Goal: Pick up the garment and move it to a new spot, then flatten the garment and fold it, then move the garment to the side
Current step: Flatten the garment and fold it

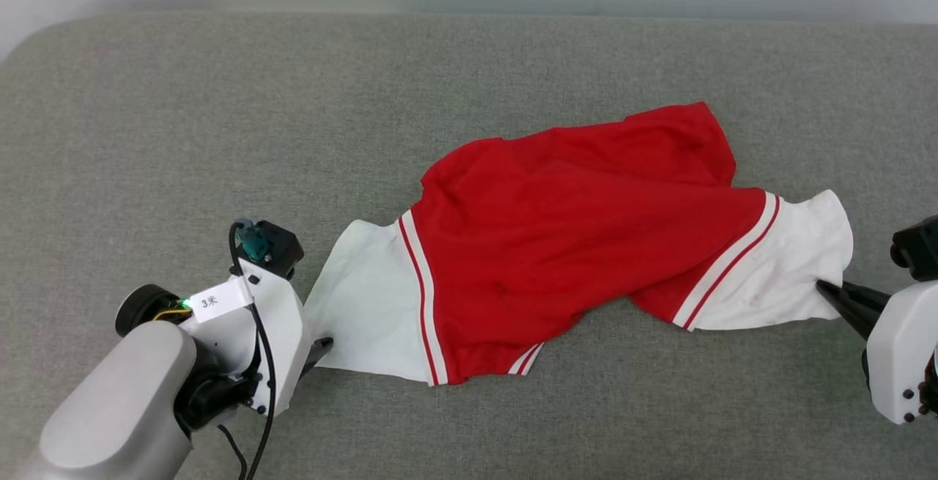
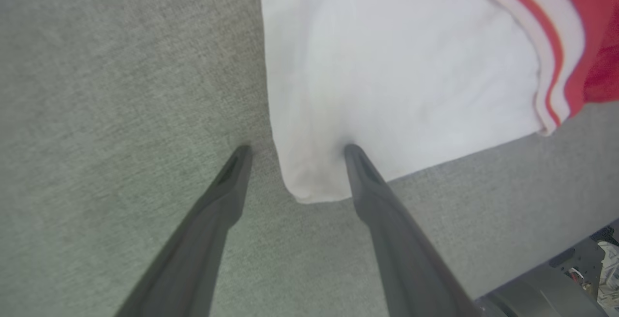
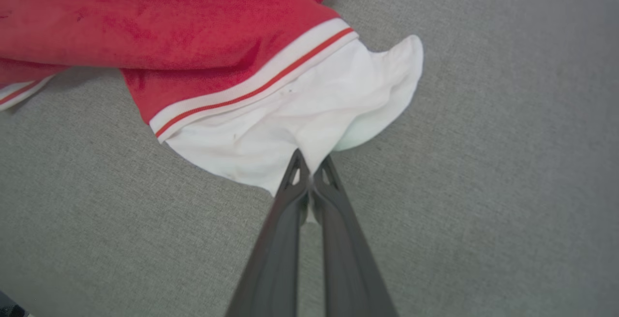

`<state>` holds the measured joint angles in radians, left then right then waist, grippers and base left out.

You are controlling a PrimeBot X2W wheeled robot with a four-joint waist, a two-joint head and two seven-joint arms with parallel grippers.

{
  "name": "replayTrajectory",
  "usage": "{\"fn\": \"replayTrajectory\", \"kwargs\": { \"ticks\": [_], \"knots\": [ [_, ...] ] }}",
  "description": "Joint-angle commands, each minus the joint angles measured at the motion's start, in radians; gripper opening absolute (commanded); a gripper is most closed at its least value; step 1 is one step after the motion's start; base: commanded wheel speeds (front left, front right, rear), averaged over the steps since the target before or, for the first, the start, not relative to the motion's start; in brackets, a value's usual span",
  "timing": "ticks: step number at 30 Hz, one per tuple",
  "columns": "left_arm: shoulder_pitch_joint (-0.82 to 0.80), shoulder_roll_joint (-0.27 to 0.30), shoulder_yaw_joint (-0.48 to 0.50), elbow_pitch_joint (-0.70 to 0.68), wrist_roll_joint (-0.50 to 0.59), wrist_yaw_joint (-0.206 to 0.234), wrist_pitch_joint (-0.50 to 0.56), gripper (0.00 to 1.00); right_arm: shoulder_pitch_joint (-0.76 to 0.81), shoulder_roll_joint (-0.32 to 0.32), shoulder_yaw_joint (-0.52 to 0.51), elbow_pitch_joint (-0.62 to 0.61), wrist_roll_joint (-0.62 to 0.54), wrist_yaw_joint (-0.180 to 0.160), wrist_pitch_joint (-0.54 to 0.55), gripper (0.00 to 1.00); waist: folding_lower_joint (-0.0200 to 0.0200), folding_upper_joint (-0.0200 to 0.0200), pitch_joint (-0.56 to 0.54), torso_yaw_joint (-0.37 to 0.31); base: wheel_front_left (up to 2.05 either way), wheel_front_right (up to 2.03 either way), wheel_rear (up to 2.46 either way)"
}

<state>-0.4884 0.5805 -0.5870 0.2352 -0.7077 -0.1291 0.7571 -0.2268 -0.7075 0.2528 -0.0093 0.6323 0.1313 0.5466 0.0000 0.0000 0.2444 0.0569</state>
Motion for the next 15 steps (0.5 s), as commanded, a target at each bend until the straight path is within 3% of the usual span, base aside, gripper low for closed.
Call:
{"fn": "replayTrajectory", "kwargs": {
  "ticks": [1, 11, 12, 13, 14, 15],
  "knots": [
    [-0.016, -0.005, -0.008, 0.013, 0.000, 0.000, -0.011, 1.00, -0.013, 0.007, 0.003, -0.005, -0.006, -0.001, 0.003, 0.00, 0.0000, 0.0000, 0.012, -0.006, 0.00, 0.00, 0.00],
    [0.009, 0.002, -0.174, 0.109, -0.067, -0.002, 0.052, 1.00, -0.032, 0.005, 0.013, -0.003, -0.006, -0.001, 0.003, 0.00, 0.0000, 0.0000, 0.031, -0.012, 0.00, 0.00, 0.00],
    [0.009, 0.007, -0.187, 0.108, -0.077, -0.002, 0.056, 0.92, -0.033, 0.005, 0.014, -0.003, -0.006, -0.001, 0.003, 0.00, 0.0000, 0.0000, 0.029, -0.011, 0.00, 0.00, 0.00],
    [0.007, 0.009, -0.195, 0.109, -0.084, -0.002, 0.052, 0.41, -0.035, 0.006, 0.015, -0.004, -0.006, -0.001, 0.002, 0.00, 0.0000, 0.0000, 0.028, -0.010, 0.00, 0.00, 0.00],
    [0.004, 0.011, -0.202, 0.112, -0.093, -0.002, 0.047, 0.00, -0.037, 0.007, 0.016, -0.004, -0.007, -0.001, 0.002, 0.00, 0.0000, 0.0000, 0.027, -0.010, 0.00, 0.00, 0.00],
    [0.002, 0.011, -0.209, 0.115, -0.100, -0.002, 0.041, 0.00, -0.039, 0.008, 0.017, -0.005, -0.007, -0.001, 0.000, 0.00, 0.0000, 0.0000, 0.025, -0.009, 0.00, 0.00, 0.00]
  ]
}}
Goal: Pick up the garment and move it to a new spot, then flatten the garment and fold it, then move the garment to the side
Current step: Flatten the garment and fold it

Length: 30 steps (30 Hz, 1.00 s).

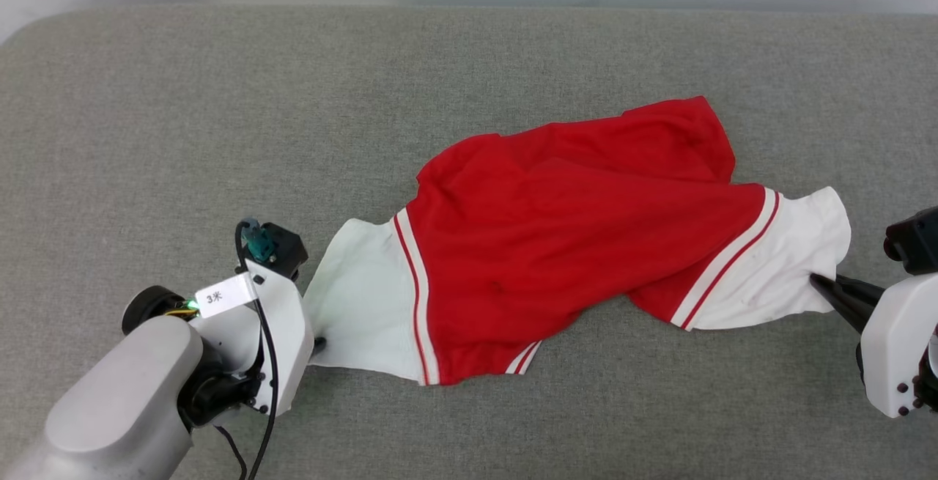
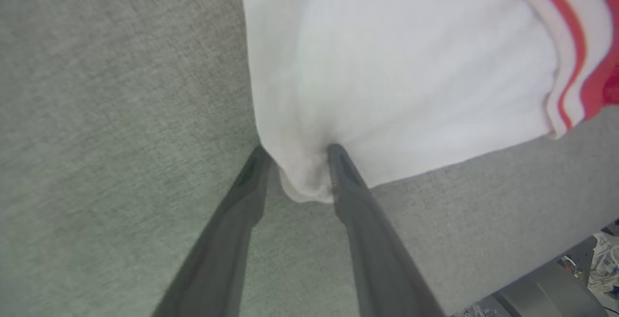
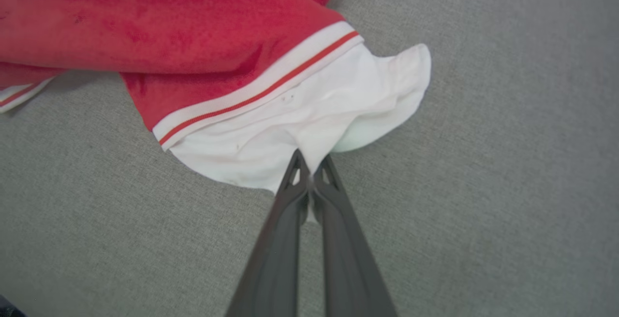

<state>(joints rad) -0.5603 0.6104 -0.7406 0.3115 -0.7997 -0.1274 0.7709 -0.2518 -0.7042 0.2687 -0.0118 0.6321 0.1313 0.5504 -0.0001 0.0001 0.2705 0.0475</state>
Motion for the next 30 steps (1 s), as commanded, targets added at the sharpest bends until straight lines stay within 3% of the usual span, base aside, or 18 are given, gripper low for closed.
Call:
{"fn": "replayTrajectory", "kwargs": {
  "ticks": [1, 14, 20, 30],
  "knots": [
    [0.070, -0.018, -0.055, 0.044, -0.013, -0.003, 0.013, 0.00, -0.016, 0.005, 0.002, -0.002, -0.006, -0.001, -0.004, 0.00, 0.0001, -0.0001, -0.003, 0.001, 0.00, 0.00, 0.00],
    [0.012, 0.007, 0.029, 0.004, -0.039, -0.001, -0.235, 0.00, -0.006, 0.013, -0.011, -0.016, 0.006, -0.001, -0.055, 0.00, 0.0001, -0.0001, -0.085, 0.007, 0.00, 0.00, 0.00],
    [0.028, 0.038, 0.096, -0.119, -0.068, 0.013, -0.320, 0.00, 0.006, 0.021, -0.059, -0.047, 0.024, -0.001, -0.087, 0.00, 0.0001, -0.0001, -0.138, 0.012, 0.00, 0.00, 0.00],
    [-0.024, 0.057, 0.220, -0.384, -0.095, 0.074, -0.420, 0.00, -0.032, 0.020, -0.185, -0.151, 0.065, -0.001, -0.115, 0.00, 0.0001, -0.0001, -0.190, 0.016, 0.00, 0.00, 0.00]
  ]
}}
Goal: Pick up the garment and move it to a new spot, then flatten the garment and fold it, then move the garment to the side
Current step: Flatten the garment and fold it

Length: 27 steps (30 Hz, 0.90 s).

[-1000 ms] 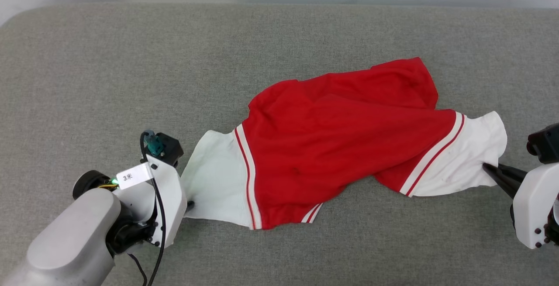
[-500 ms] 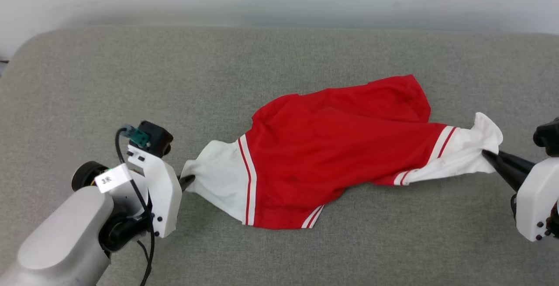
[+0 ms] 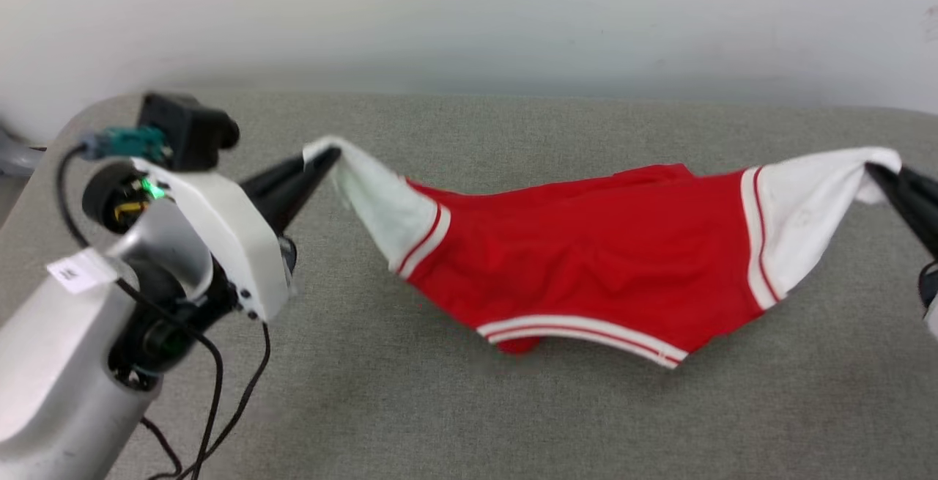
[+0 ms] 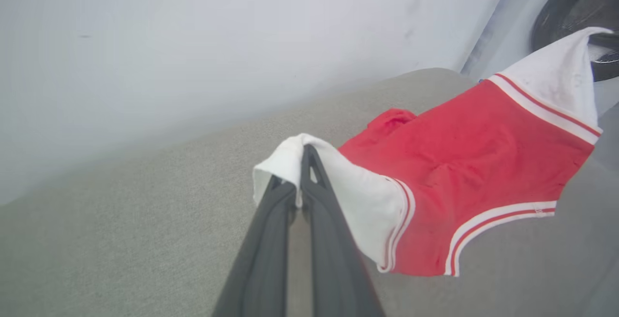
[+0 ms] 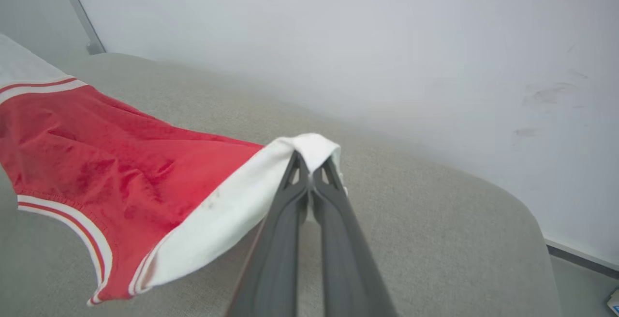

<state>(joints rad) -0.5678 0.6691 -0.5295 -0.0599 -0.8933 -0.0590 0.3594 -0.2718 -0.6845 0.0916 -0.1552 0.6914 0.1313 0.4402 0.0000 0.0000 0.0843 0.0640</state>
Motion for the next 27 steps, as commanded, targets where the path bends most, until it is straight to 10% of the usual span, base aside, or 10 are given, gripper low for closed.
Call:
{"fn": "replayTrajectory", "kwargs": {
  "ticks": [1, 14, 27],
  "knots": [
    [-0.029, -0.006, 0.022, -0.033, -0.007, 0.011, -0.015, 0.00, -0.022, 0.002, -0.023, -0.019, 0.011, -0.001, -0.007, 0.00, 0.0000, 0.0000, -0.007, -0.001, 0.00, 0.00, 0.00],
    [-0.256, -0.065, 0.095, -0.096, 0.020, 0.032, -0.062, 0.00, -0.208, 0.014, -0.103, -0.076, 0.032, -0.001, -0.004, 0.00, 0.0000, 0.0000, 0.015, -0.012, 0.00, 0.00, 0.00],
    [-0.662, -0.191, 0.092, 0.158, 0.127, 0.005, -0.131, 0.00, -0.669, 0.028, -0.017, 0.095, -0.041, -0.001, -0.006, 0.00, 0.0000, 0.0000, 0.249, -0.005, 0.00, 0.00, 0.00]
  ]
}}
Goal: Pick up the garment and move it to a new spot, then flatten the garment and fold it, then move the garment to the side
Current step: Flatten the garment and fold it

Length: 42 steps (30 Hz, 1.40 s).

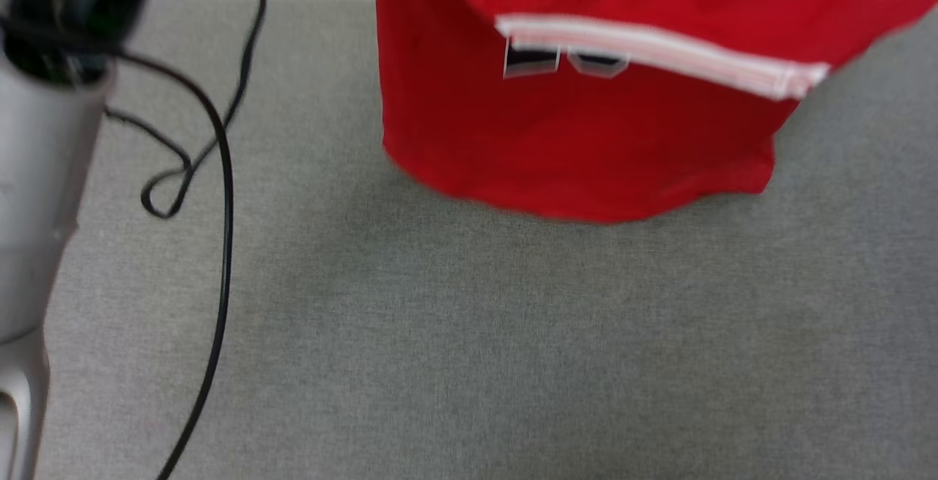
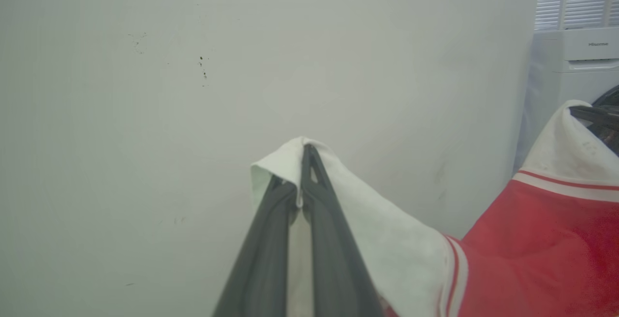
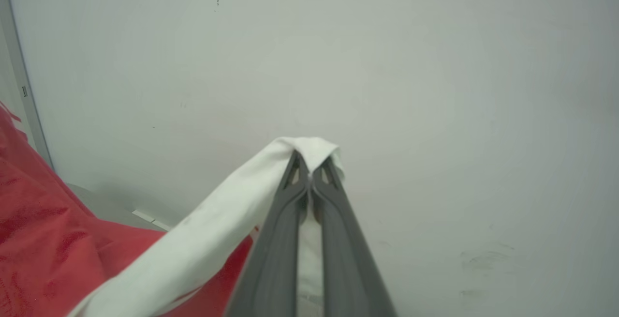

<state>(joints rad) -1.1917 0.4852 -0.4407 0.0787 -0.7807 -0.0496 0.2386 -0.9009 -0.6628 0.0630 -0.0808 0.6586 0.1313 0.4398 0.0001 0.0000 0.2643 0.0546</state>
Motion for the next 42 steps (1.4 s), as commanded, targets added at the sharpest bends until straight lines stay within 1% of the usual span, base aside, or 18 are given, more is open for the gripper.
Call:
{"fn": "replayTrajectory", "kwargs": {
  "ticks": [1, 4, 5, 6, 9, 10, 16, 21, 24, 27, 31, 35, 38, 42],
  "knots": [
    [-0.079, -0.015, 0.002, 0.045, 0.026, -0.009, -0.017, 0.00, -0.088, 0.010, 0.022, 0.045, -0.017, -0.001, -0.008, 0.00, -0.0001, 0.0000, 0.089, 0.006, 0.00, 0.00, 0.00],
    [-0.190, -0.030, -0.008, 0.123, 0.069, -0.018, -0.037, 0.00, -0.233, 0.014, 0.058, 0.124, -0.051, -0.001, -0.021, 0.00, -0.0001, 0.0000, 0.142, 0.011, 0.00, 0.00, 0.00],
    [-0.190, -0.030, -0.008, 0.123, 0.069, -0.018, -0.037, 0.00, -0.233, 0.014, 0.058, 0.124, -0.051, -0.001, -0.021, 0.00, -0.0001, 0.0000, 0.142, 0.011, 0.00, 0.00, 0.00],
    [-0.259, -0.040, -0.006, 0.181, 0.090, -0.022, -0.058, 0.00, -0.322, 0.020, 0.080, 0.183, -0.076, -0.001, -0.038, 0.00, -0.0001, 0.0000, 0.169, 0.012, 0.00, 0.00, 0.00],
    [-0.365, -0.048, 0.003, 0.261, 0.113, -0.029, -0.086, 0.00, -0.462, 0.031, 0.119, 0.265, -0.120, -0.001, -0.068, 0.00, -0.0001, 0.0000, 0.210, 0.009, 0.00, 0.00, 0.00],
    [-0.365, -0.048, 0.003, 0.261, 0.113, -0.029, -0.086, 0.00, -0.462, 0.031, 0.119, 0.265, -0.120, -0.001, -0.068, 0.00, -0.0001, 0.0000, 0.210, 0.009, 0.00, 0.00, 0.00],
    [-0.529, -0.059, 0.011, 0.404, 0.155, -0.039, -0.156, 0.00, -0.702, 0.071, 0.188, 0.444, -0.188, -0.001, -0.148, 0.00, -0.0001, 0.0000, 0.266, -0.003, 0.00, 0.00, 0.00],
    [-0.582, -0.072, 0.007, 0.492, 0.168, -0.046, -0.222, 0.00, -0.812, 0.108, 0.236, 0.584, -0.221, -0.001, -0.235, 0.00, -0.0001, 0.0000, 0.299, -0.002, 0.00, 0.00, 0.00],
    [-0.562, -0.081, -0.005, 0.536, 0.171, -0.054, -0.257, 0.00, -0.819, 0.128, 0.269, 0.648, -0.214, -0.001, -0.281, 0.00, -0.0001, 0.0000, 0.311, 0.001, 0.00, 0.00, 0.00],
    [-0.520, -0.089, -0.018, 0.573, 0.169, -0.058, -0.290, 0.00, -0.789, 0.147, 0.301, 0.705, -0.196, -0.001, -0.323, 0.00, -0.0001, 0.0000, 0.317, 0.001, 0.00, 0.00, 0.00],
    [-0.458, -0.083, -0.028, 0.605, 0.165, -0.064, -0.348, 0.00, -0.733, 0.174, 0.333, 0.772, -0.168, -0.001, -0.385, 0.00, -0.0001, 0.0000, 0.314, -0.006, 0.00, 0.00, 0.00],
    [-0.345, -0.070, -0.046, 0.621, 0.154, -0.071, -0.402, 0.00, -0.643, 0.203, 0.365, 0.816, -0.131, -0.001, -0.452, 0.00, -0.0001, 0.0000, 0.286, -0.017, 0.00, 0.00, 0.00],
    [-0.246, -0.057, -0.061, 0.620, 0.153, -0.072, -0.435, 0.00, -0.554, 0.211, 0.390, 0.833, -0.102, -0.001, -0.499, 0.00, -0.0001, 0.0000, 0.259, -0.021, 0.00, 0.00, 0.00],
    [-0.097, -0.041, -0.057, 0.599, 0.126, -0.071, -0.466, 0.00, -0.426, 0.213, 0.417, 0.832, -0.065, -0.001, -0.553, 0.00, -0.0001, 0.0000, 0.210, -0.026, 0.00, 0.00, 0.00]
  ]
}}
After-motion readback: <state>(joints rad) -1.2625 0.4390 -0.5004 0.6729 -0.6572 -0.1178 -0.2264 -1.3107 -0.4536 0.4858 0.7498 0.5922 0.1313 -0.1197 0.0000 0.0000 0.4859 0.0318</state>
